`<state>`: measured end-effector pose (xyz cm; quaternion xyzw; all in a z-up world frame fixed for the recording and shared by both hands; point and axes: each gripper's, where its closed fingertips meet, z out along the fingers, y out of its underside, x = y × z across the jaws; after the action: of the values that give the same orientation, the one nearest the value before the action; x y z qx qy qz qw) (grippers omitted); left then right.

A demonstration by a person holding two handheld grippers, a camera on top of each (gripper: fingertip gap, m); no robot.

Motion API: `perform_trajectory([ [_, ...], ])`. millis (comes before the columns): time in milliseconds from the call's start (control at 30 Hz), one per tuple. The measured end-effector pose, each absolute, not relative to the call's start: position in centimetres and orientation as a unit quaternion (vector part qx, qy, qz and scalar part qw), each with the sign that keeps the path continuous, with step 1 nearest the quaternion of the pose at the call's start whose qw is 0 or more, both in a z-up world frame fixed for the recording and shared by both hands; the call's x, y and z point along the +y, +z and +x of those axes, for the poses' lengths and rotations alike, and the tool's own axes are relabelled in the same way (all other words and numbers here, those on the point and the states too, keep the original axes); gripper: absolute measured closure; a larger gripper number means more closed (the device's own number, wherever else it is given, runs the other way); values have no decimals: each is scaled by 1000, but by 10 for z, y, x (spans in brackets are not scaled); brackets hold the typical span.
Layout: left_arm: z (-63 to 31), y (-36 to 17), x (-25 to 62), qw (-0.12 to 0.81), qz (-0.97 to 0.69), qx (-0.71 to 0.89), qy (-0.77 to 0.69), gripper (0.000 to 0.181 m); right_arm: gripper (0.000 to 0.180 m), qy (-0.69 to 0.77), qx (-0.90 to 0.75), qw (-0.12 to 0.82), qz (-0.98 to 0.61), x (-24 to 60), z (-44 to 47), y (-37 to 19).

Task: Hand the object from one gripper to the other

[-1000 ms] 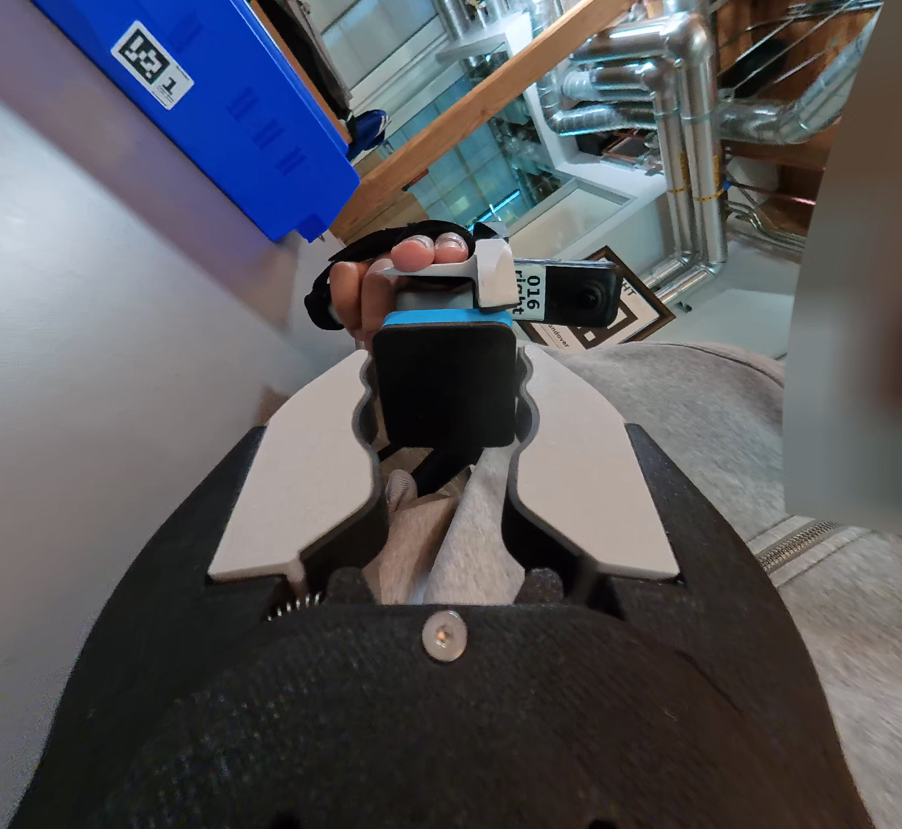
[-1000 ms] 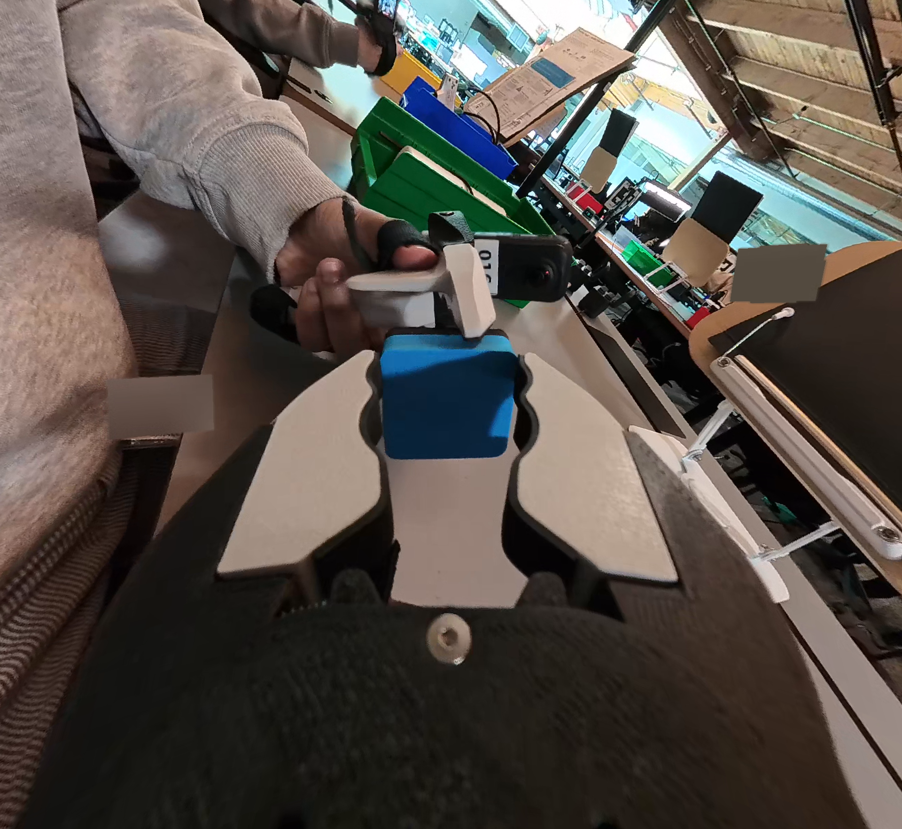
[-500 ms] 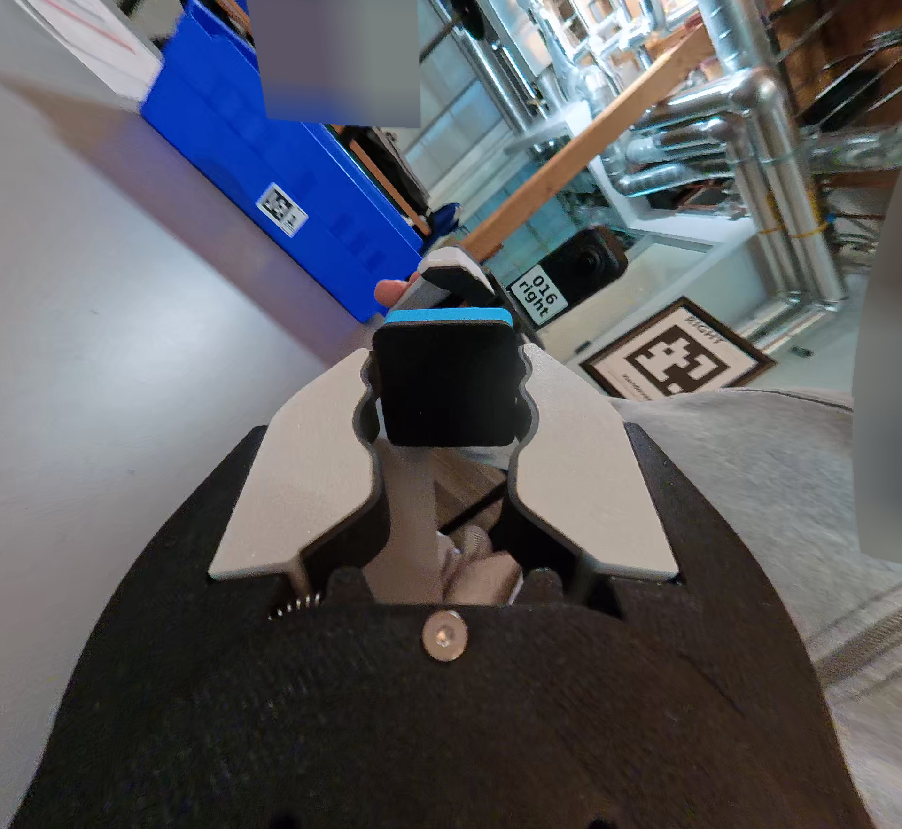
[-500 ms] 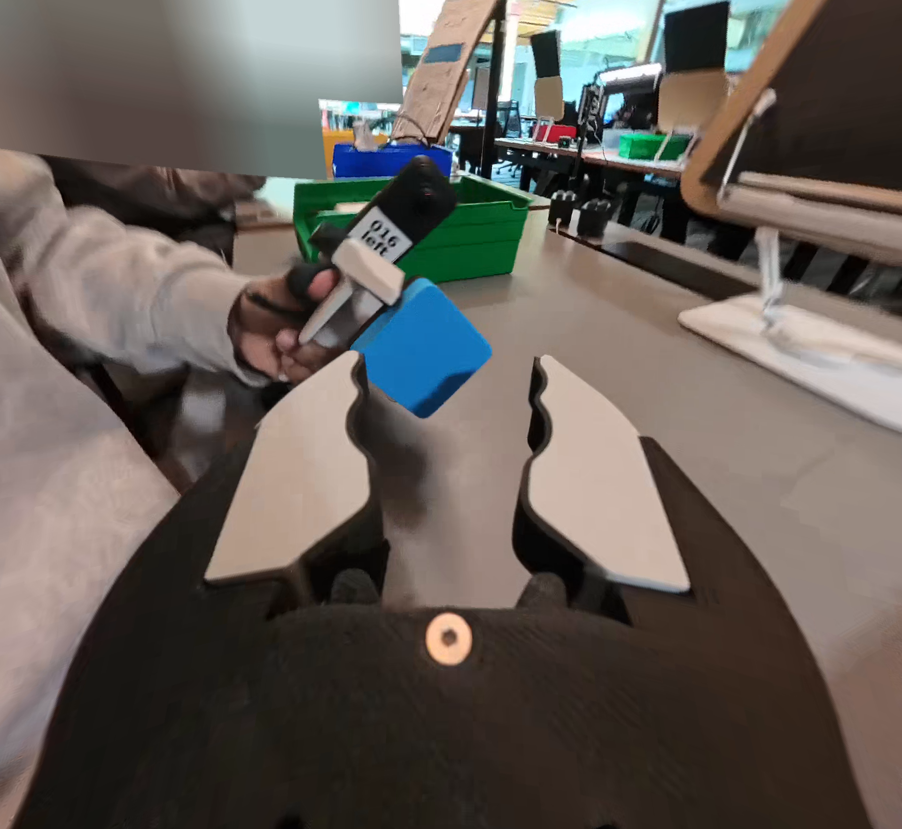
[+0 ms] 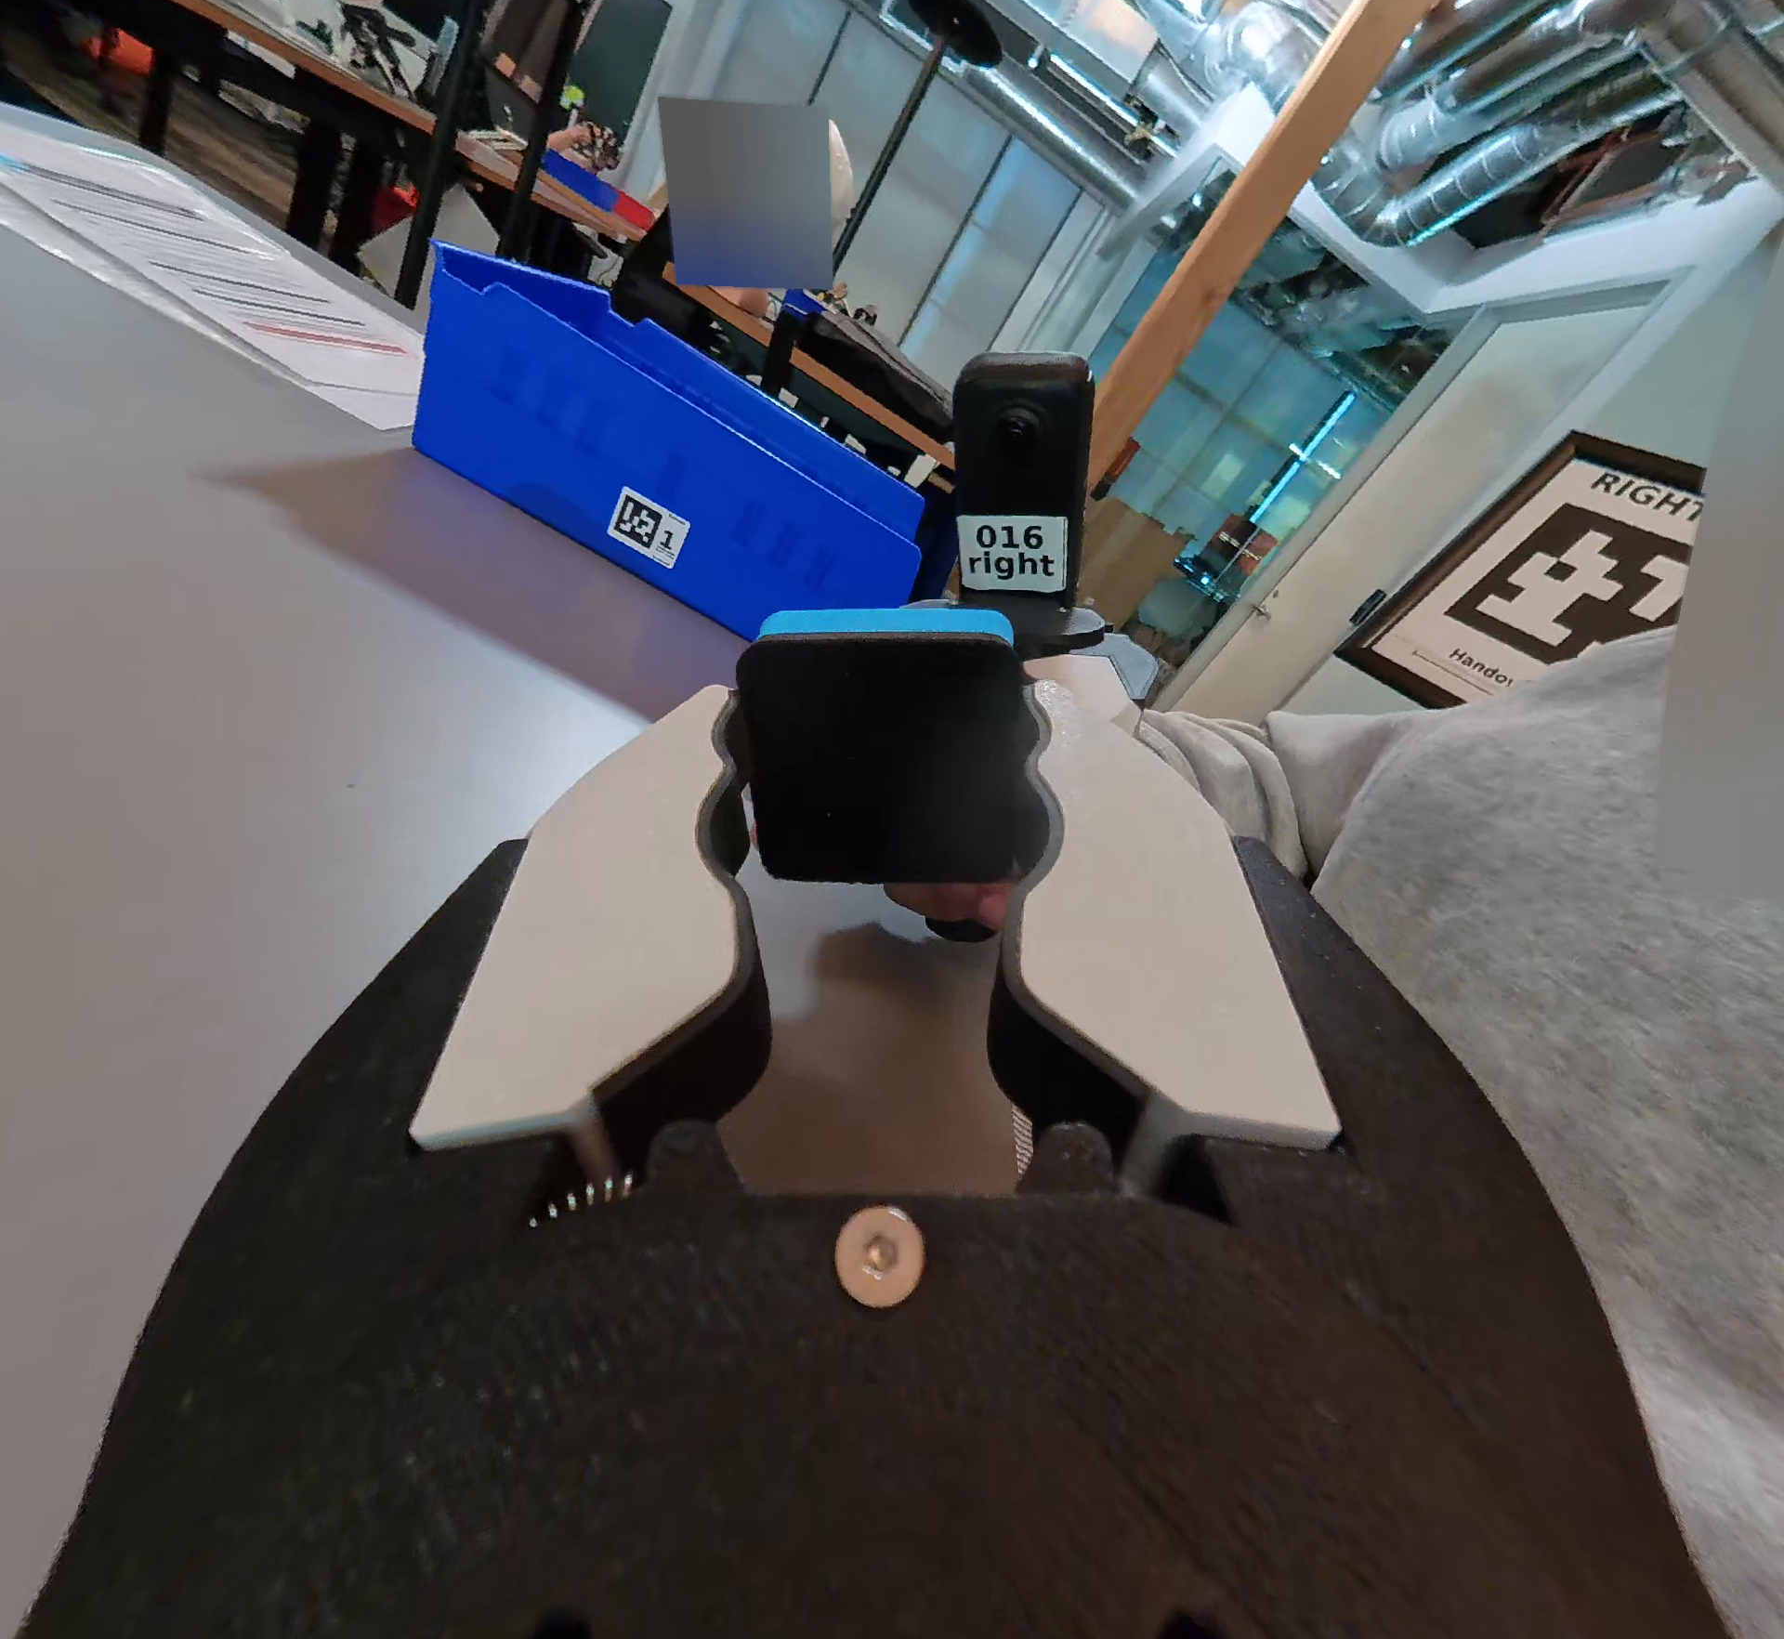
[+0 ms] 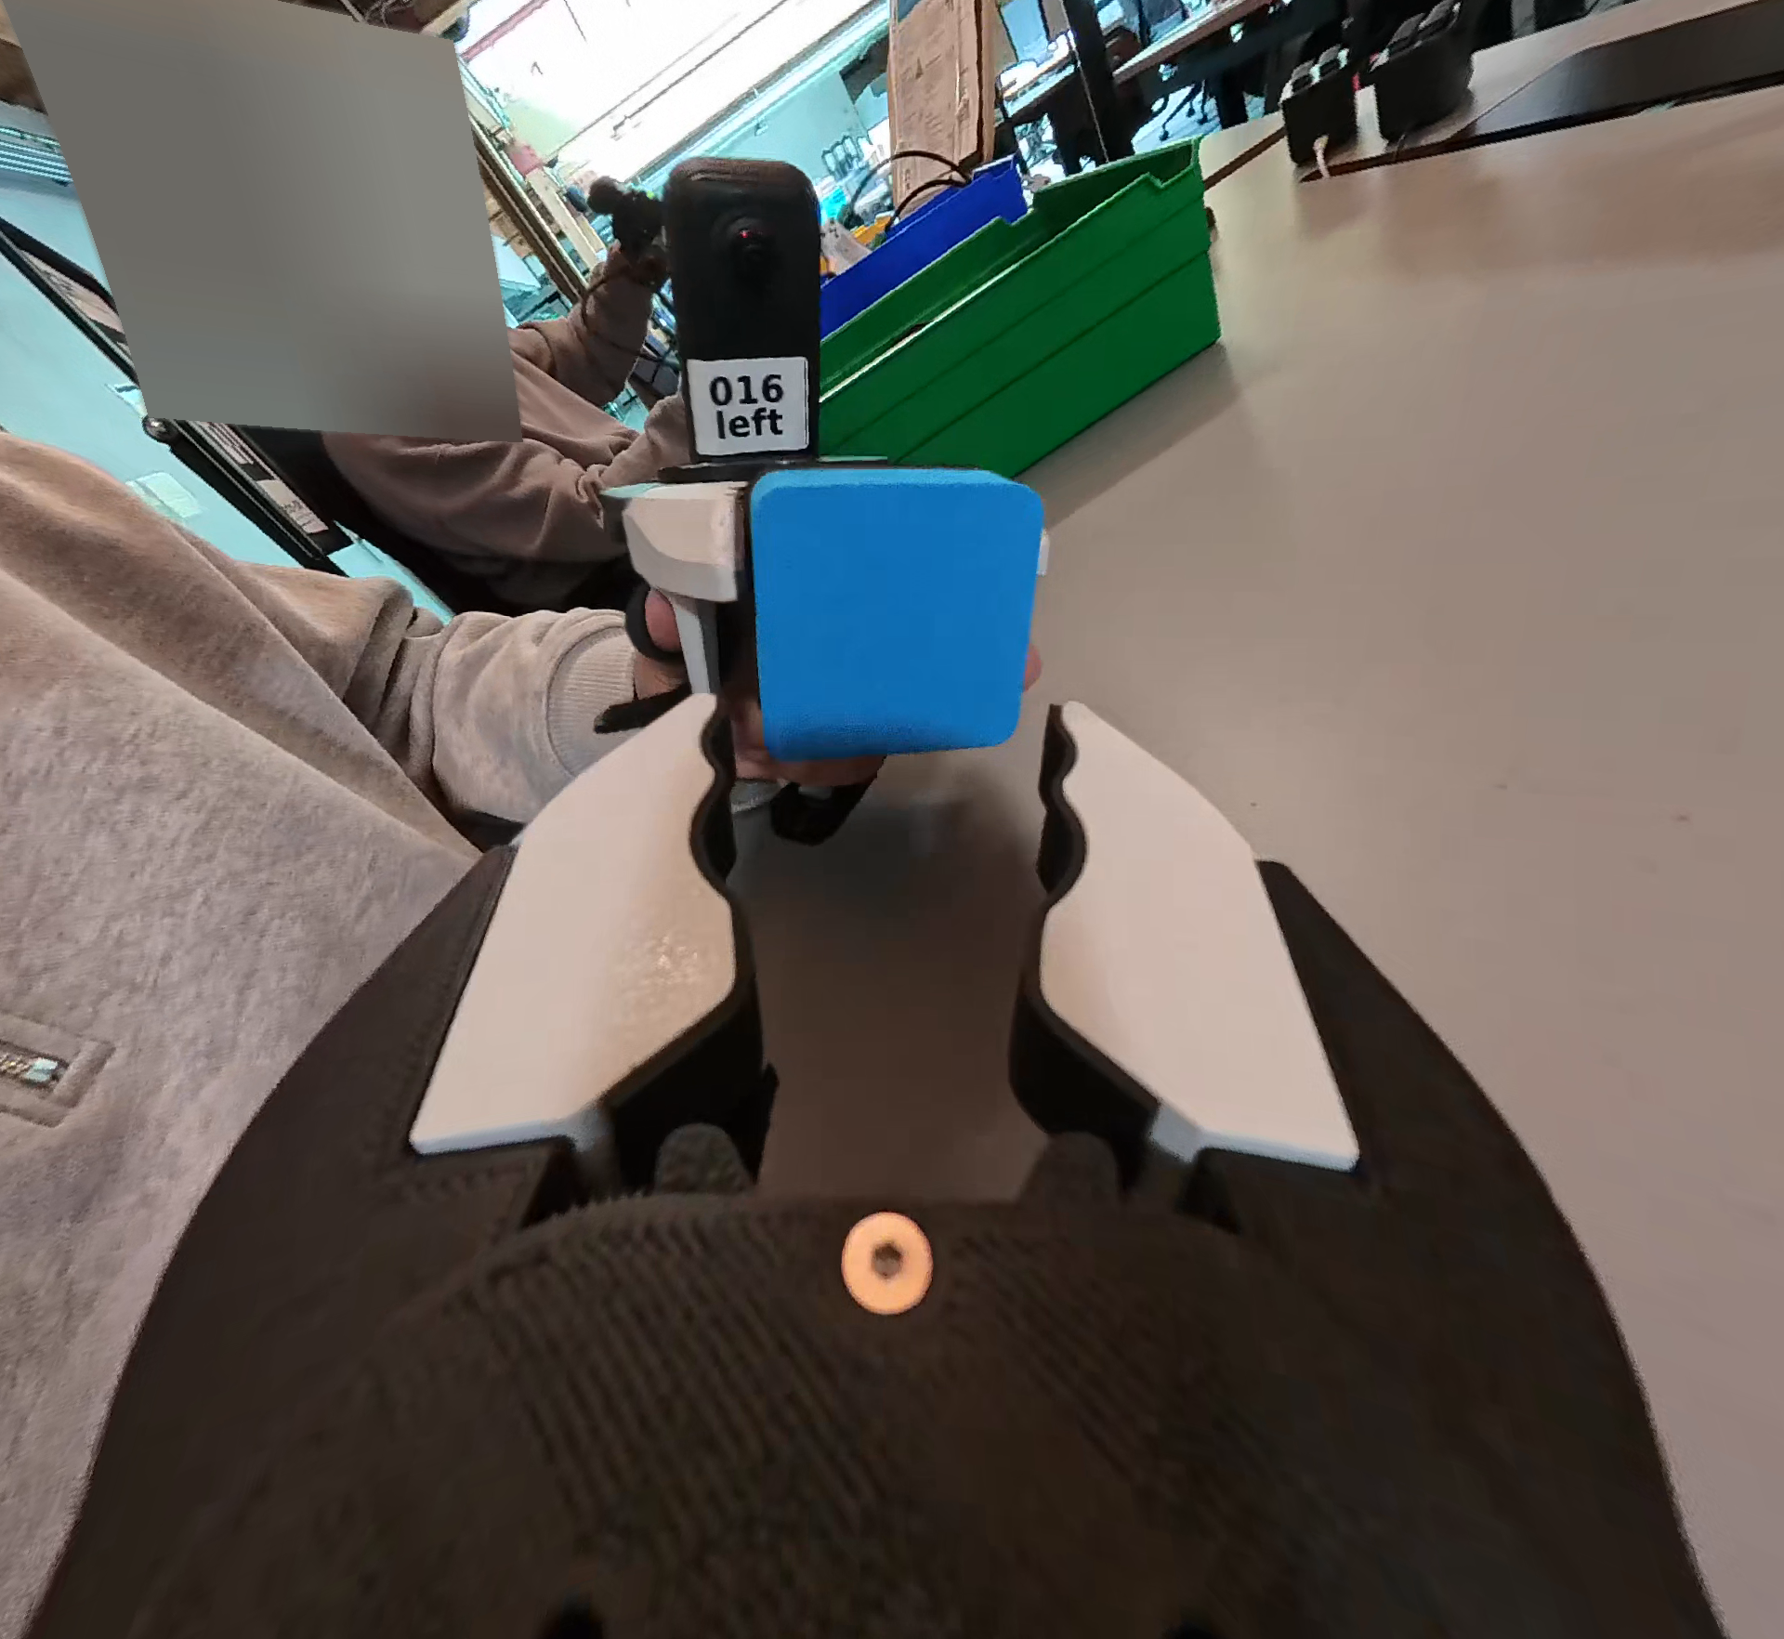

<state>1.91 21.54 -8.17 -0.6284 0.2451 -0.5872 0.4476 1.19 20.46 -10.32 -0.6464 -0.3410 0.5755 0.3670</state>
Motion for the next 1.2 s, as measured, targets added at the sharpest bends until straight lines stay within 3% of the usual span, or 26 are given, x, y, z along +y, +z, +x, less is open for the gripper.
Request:
perform_trajectory([
  [200,24,-82,210,449,-626,261,-581,127,127,576,-352,362,-643,201,12,-104],
  [533,25,-79,209,456,-620,265,-580,127,129,565,-367,375,-636,200,13,-102],
  [700,24,-84,213,456,-631,258,-572,118,129,525,-379,401,-648,208,18,-103],
  [800,23,-89,215,459,-643,261,-554,116,129,422,-417,441,-673,224,28,-115],
  [933,23,-103,220,451,-675,273,-515,130,129,216,-515,494,-666,239,41,-130],
  [1100,21,-117,224,429,-709,276,-487,136,129,-61,-631,520,-572,246,48,-144],
  [1200,20,-129,226,400,-733,267,-482,137,129,-147,-663,512,-526,243,46,-149],
])
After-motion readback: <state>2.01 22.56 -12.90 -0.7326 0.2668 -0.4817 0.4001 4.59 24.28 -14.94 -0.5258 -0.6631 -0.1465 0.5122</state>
